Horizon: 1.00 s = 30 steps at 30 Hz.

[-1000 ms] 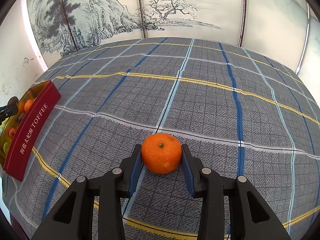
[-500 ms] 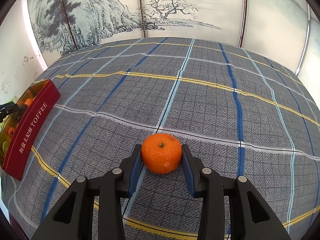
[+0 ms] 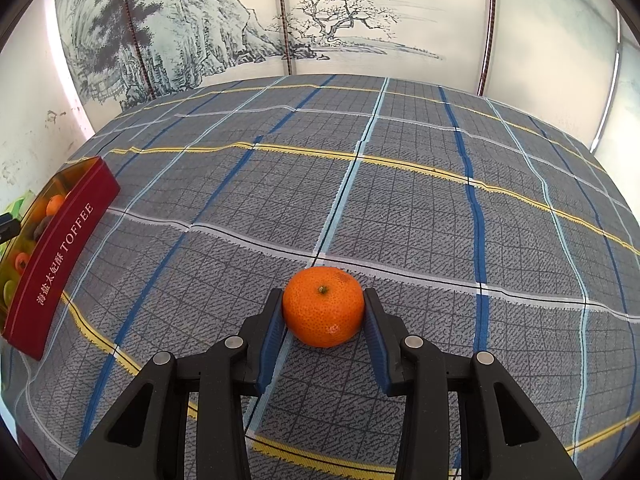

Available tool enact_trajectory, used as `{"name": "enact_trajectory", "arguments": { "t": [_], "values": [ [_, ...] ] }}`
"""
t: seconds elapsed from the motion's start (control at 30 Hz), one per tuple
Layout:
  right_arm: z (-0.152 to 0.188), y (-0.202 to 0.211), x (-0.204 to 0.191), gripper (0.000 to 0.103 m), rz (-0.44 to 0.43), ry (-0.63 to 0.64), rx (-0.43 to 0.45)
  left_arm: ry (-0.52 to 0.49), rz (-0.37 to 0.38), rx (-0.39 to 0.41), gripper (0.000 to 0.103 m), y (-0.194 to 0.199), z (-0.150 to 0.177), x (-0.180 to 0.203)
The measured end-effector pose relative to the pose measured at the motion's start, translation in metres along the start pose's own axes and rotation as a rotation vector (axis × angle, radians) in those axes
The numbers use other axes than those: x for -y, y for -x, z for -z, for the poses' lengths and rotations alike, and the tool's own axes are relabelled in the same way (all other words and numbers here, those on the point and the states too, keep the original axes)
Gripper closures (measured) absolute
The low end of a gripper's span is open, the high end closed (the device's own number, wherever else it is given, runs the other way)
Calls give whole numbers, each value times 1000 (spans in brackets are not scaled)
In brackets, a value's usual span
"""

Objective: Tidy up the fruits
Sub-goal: 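Carry the tangerine over the tin with the right gripper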

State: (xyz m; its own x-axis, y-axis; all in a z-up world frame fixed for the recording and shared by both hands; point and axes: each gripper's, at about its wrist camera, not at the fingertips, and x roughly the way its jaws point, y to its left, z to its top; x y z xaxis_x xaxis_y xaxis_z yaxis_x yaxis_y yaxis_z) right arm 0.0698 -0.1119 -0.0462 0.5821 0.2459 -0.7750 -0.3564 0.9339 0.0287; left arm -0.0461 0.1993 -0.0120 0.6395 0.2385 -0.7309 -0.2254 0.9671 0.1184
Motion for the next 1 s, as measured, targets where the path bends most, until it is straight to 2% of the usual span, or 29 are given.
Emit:
{"name": "enact_trajectory", "arguments": {
  "t": [0.3,0.53,0.83,1.0],
  "values": [
    [1,-1,-1,63,8,15,-2,35,-14,21,51,30,21,-15],
    [9,8,-6,64,-25,21,-17,35,-28,26,47,45,33,-22],
    [18,43,-20,64,-63,44,8,40,-10,52,47,65,43,-22],
    [16,61,-46,64,-103,68,28,47,-3,63,46,75,47,-24]
  ]
}}
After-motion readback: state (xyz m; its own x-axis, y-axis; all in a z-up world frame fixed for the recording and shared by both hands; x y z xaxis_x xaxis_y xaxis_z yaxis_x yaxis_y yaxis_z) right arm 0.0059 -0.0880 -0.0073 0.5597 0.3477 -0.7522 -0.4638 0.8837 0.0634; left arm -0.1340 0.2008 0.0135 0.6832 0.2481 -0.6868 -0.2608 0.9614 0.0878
